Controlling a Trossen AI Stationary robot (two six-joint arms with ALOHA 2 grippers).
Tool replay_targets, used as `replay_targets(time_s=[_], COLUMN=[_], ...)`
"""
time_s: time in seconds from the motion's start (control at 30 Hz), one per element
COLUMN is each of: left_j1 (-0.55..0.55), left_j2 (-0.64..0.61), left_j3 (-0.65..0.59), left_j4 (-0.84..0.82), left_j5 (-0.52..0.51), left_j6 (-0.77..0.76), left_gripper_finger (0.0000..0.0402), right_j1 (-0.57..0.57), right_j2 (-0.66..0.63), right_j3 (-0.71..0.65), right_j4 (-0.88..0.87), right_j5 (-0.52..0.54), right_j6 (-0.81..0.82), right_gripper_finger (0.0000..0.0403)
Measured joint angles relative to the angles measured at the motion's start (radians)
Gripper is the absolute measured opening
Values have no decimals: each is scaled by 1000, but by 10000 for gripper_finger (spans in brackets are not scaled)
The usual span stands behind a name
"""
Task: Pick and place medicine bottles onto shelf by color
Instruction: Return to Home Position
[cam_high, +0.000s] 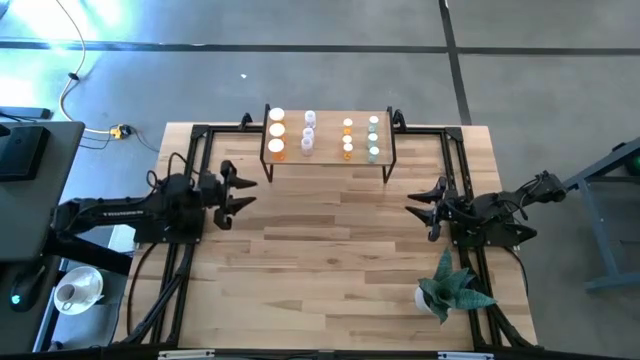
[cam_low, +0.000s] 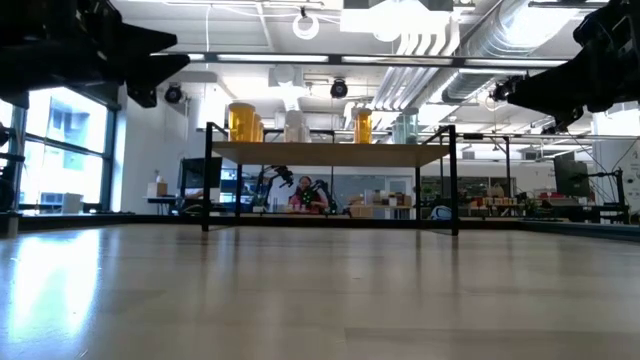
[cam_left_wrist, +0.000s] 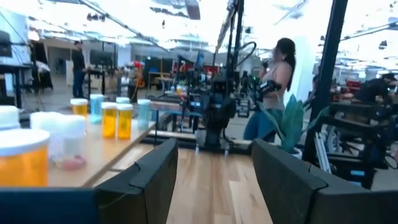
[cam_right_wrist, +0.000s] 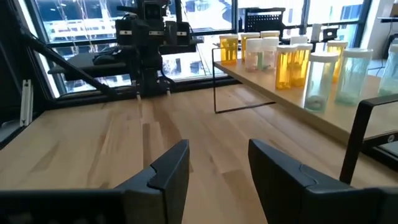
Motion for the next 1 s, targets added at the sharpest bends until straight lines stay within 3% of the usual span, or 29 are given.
replay_targets(time_s=[0.2,0.3,0.43,0.63,1.0], left_j1=[37,49,55,54,53], left_j2=[-127,-199,-273,-357,-347], left_j3=[7,60,129,110,28], left_j4=[-109,-334,-565,-590,-580], left_j5=[7,-5,-123,-202,-255], left_j6=[-23,10,86,113,160], left_gripper_finger=[195,195,195,195,195], right_j1=[0,0,0,0,0], right_j2=[0,0,0,0,0], right_j3=[0,0,0,1,1], right_j4=[-2,-2,-3,-4,-5], right_j5=[-2,-2,-2,-2,-2], right_j6=[-5,-5,-4,-3,-2], right_gripper_finger=[156,156,156,156,156])
